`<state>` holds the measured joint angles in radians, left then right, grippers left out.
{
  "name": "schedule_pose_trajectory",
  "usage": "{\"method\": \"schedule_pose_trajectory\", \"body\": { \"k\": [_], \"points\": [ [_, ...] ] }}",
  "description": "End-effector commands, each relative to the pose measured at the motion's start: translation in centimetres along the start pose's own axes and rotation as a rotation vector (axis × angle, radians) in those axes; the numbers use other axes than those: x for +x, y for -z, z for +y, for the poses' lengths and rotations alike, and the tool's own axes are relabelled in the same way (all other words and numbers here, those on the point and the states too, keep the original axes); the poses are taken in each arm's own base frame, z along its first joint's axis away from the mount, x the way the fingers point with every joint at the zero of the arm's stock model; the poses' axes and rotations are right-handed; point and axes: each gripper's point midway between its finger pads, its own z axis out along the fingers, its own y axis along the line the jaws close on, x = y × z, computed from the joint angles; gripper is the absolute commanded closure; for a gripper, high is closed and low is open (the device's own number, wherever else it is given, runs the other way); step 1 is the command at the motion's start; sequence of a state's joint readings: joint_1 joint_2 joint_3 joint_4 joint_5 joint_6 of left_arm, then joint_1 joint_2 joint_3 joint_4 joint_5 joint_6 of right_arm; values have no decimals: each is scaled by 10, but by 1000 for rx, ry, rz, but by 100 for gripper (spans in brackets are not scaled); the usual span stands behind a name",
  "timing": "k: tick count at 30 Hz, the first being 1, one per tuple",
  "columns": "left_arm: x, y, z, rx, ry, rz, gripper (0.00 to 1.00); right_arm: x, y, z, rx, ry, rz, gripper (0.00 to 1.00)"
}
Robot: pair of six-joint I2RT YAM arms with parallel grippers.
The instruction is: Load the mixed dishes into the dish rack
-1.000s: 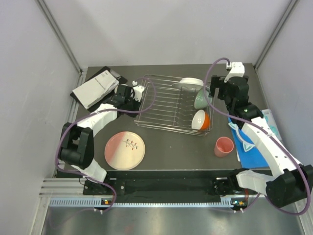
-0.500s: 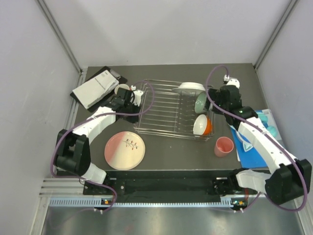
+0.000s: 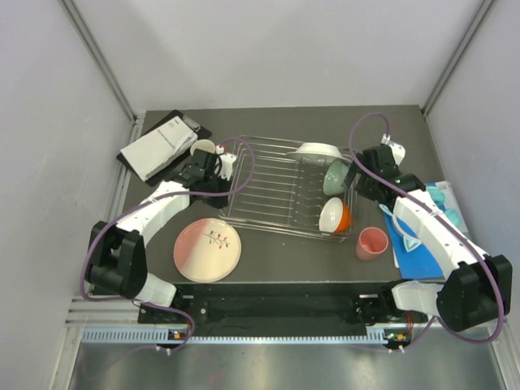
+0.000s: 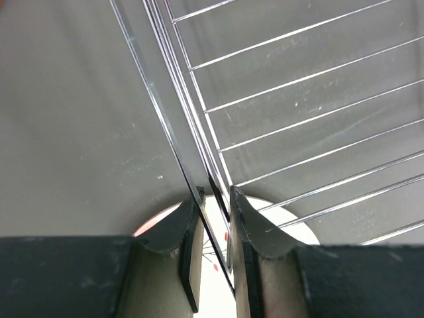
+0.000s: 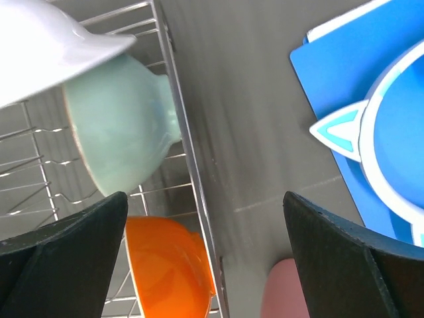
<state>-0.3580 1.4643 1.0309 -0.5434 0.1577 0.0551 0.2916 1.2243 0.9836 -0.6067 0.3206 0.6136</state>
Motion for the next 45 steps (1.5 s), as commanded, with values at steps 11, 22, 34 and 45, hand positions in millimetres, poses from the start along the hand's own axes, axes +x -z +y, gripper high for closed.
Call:
{"method": "schedule_pose_trajectory", "body": {
  "k": [11,22,34,45],
  "points": [
    [-16,-17,1,0,-41,-114,27,-16,28,20,-162,16,-47,0],
    [-91,81,36,-46,57,-303,1,-28,81,36,-377,59,-171,0],
    [86,113,64,-158,-357,-38,2,62,170,97,-805,350,43,0],
    [104,85,73,-148,-350,-25,2,194,198,141,-955,559,399,20]
  ]
}}
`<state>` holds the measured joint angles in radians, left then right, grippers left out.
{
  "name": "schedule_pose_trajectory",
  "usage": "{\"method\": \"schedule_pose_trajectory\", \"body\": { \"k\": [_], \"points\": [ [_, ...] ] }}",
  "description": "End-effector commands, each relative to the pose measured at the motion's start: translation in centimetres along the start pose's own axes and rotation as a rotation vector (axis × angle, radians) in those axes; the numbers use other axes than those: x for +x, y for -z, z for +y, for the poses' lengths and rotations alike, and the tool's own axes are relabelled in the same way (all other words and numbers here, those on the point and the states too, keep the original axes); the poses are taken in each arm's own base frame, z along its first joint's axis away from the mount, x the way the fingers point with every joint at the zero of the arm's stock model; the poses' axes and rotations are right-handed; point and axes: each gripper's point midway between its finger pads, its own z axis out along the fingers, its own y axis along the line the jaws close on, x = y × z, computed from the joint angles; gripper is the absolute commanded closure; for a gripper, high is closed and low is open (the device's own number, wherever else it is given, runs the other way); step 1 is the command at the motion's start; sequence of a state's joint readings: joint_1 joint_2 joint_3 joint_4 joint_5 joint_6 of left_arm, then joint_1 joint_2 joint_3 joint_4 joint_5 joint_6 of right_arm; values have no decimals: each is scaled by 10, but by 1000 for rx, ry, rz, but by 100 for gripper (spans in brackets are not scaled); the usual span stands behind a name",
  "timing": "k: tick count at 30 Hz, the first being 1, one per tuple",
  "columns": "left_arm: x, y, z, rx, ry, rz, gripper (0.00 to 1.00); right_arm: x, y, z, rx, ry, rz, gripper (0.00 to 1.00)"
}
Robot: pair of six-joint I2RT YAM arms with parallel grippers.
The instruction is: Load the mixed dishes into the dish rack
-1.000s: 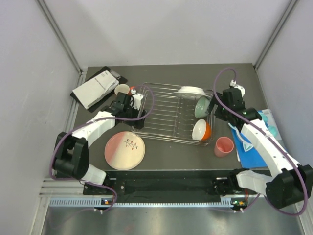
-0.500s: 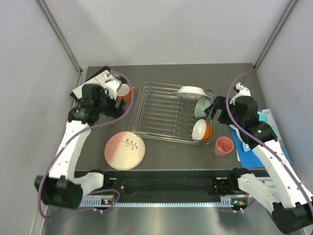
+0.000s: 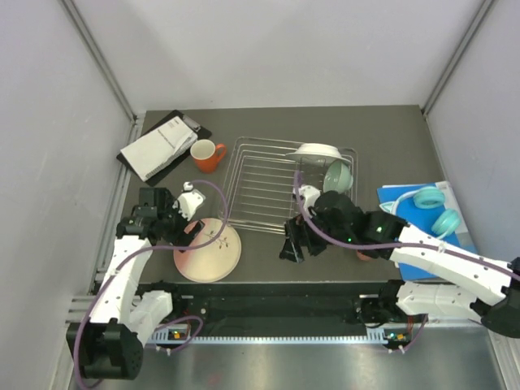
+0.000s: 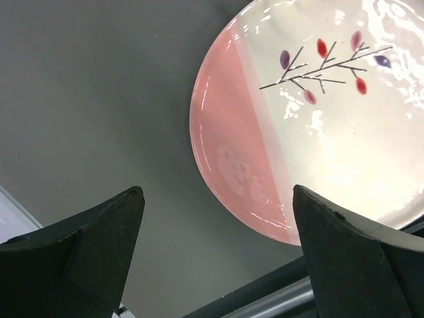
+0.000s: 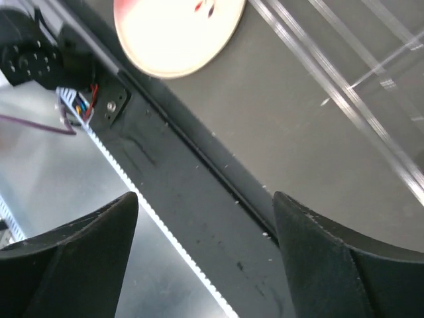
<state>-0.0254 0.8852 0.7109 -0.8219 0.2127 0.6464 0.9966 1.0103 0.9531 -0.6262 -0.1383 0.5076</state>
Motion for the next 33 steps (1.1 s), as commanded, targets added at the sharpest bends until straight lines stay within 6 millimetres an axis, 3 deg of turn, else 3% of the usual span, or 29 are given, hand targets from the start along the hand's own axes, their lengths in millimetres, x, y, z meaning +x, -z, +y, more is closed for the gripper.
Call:
{"method": "schedule_pose_trajectory", "body": {
  "k": [1,3,7,8,11,20,27,30,32,33],
  "points": [
    [-7,-17,11,-6,-32,-29,2,24,-21,10,-32,-69,62,21],
    [-4,-19,24,-27,9,-28,3,32,-28,0,7,-94,79,27],
    [4,-30,35,-15,51,-7,4,55,-43,-40,202,-170,125,31],
    [5,-31,36,-15,53,-7,4,48,-43,-57,298,-164,75,30],
    [6,-36,39,-22,49,-16,4,38,-41,-84,445,-191,6,33],
    [17,-50,14,123,2,-2,1,4,-32,-160,650,-298,-108,32],
    [21,-59,3,234,-2,28,1,-28,-29,-189,677,-285,-158,31],
    [23,-65,3,261,8,52,2,-34,-34,-190,668,-280,-158,30],
    [24,-69,3,272,21,60,2,-34,-40,-180,617,-279,-163,27],
    [23,-71,4,269,23,56,2,-24,-43,-178,602,-275,-145,25]
  ]
}}
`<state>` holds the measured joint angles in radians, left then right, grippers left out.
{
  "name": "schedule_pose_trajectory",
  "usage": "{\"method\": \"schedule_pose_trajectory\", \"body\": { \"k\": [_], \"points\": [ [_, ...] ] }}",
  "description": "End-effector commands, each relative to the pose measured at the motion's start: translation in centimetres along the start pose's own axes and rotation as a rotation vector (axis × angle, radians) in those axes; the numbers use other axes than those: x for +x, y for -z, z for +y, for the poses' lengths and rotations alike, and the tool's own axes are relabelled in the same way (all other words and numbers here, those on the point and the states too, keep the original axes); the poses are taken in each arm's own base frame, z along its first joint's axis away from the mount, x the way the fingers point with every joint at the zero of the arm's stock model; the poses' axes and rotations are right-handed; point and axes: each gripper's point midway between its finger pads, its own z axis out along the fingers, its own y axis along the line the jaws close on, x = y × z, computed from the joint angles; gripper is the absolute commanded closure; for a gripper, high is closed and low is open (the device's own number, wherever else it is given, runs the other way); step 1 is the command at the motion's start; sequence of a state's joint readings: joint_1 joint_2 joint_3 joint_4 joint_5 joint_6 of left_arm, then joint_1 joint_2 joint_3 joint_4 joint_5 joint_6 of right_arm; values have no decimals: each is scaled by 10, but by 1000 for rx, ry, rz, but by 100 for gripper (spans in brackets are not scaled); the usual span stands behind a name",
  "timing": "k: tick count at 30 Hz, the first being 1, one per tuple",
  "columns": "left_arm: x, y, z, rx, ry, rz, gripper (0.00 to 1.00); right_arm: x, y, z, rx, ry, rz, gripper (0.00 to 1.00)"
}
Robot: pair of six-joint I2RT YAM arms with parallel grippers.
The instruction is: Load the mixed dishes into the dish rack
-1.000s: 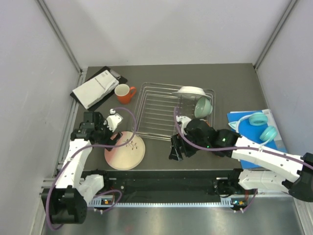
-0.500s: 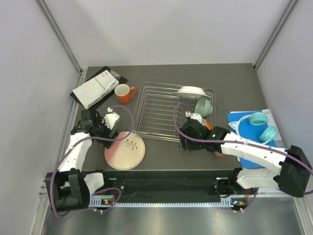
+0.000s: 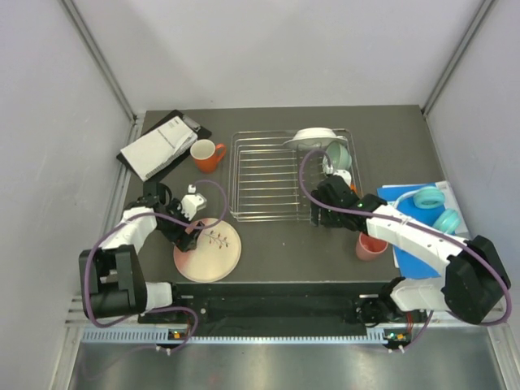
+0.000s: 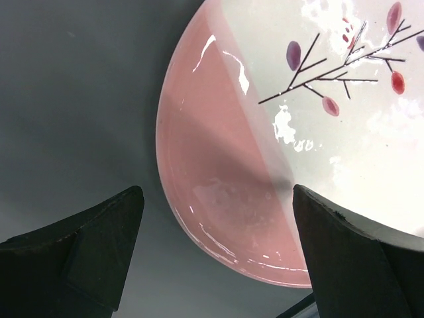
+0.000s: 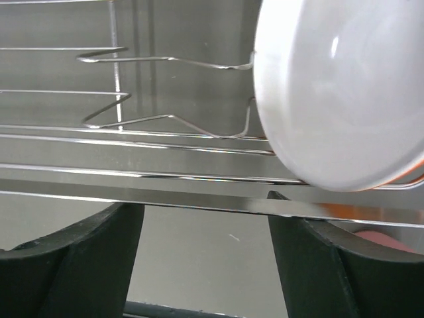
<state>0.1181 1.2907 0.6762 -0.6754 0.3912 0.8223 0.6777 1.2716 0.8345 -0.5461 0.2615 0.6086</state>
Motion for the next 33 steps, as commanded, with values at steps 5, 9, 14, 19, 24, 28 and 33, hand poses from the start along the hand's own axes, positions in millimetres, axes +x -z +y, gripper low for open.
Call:
{"method": "schedule_pose_trajectory", "body": {
  "k": [5,9,14,19,24,28,33],
  "points": [
    [-12,-10,9,27,-3,-34,1,4,39,71,-359,91,-99,15],
    [-9,-19,10,45,18,-25,2,30,57,110,-611,136,-20,13],
    [-5,-25,1,121,23,-2,45,45,52,149,-721,170,49,13],
    [-16,-21,-2,198,17,-2,85,66,41,182,-778,256,134,11],
    [-32,-14,-4,254,29,-33,100,76,32,205,-828,309,167,9],
    [-43,-8,-4,267,31,-64,100,84,24,218,-840,357,191,8],
    [-46,-4,-19,301,24,-74,100,85,16,242,-857,384,200,10]
  ]
}}
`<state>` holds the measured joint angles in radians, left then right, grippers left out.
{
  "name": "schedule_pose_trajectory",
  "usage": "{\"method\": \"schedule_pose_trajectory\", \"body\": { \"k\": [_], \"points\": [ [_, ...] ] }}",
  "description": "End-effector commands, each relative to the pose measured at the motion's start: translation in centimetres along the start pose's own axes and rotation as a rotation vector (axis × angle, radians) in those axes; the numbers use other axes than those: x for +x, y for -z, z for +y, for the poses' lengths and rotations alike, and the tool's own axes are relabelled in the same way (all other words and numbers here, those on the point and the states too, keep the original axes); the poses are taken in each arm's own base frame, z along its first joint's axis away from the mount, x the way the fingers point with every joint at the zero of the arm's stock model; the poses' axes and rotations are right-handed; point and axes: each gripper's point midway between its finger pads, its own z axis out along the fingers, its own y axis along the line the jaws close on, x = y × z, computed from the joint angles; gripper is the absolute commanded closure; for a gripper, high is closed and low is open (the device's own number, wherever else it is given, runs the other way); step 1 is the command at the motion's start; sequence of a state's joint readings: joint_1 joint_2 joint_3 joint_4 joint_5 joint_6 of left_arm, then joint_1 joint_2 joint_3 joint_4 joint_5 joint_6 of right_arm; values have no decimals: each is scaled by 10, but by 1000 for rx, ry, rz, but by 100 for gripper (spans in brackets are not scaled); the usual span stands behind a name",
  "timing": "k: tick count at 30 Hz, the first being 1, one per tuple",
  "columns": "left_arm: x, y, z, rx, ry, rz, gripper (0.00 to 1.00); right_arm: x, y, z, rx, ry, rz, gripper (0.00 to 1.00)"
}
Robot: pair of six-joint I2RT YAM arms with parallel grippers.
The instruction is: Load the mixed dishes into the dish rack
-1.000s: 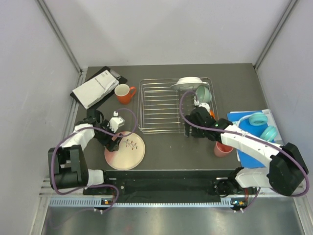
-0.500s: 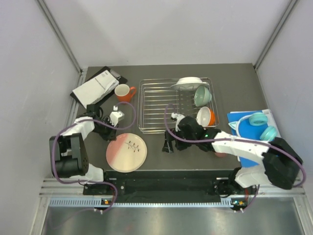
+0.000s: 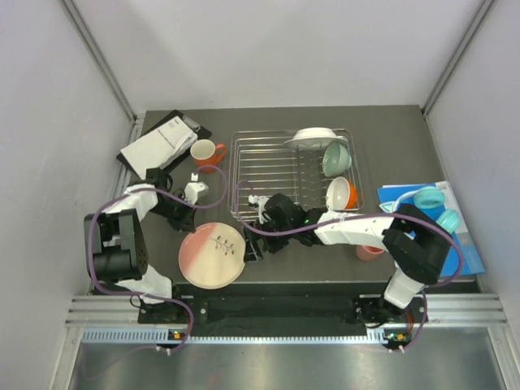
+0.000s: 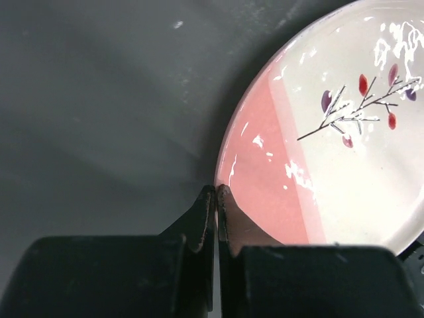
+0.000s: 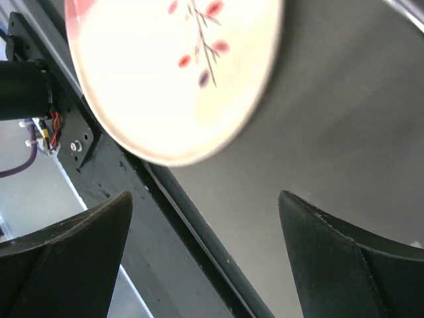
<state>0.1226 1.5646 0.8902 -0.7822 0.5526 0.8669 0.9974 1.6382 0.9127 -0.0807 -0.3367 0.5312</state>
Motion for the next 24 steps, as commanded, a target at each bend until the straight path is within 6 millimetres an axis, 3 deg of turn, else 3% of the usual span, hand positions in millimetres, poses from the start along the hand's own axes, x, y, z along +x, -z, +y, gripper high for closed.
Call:
{"method": "schedule_pose_trajectory", "body": {
  "k": [1,7,13,19,24],
  "points": [
    [-13,5,-28,89,-24,-48,100,-34,-21,29,-74,96,-57,12],
    [-24,3,-31,98,-28,-67,100,-27,-42,30,-59,99,8,15],
    [-49,25,-33,82,-71,-123,100,-27,-40,30,-68,100,9,16],
    [-76,54,-54,94,-153,-234,100,-27,-38,29,-93,90,0,16],
    [-84,59,-70,113,-187,-272,100,-35,-33,38,-165,102,-42,15]
  ]
}}
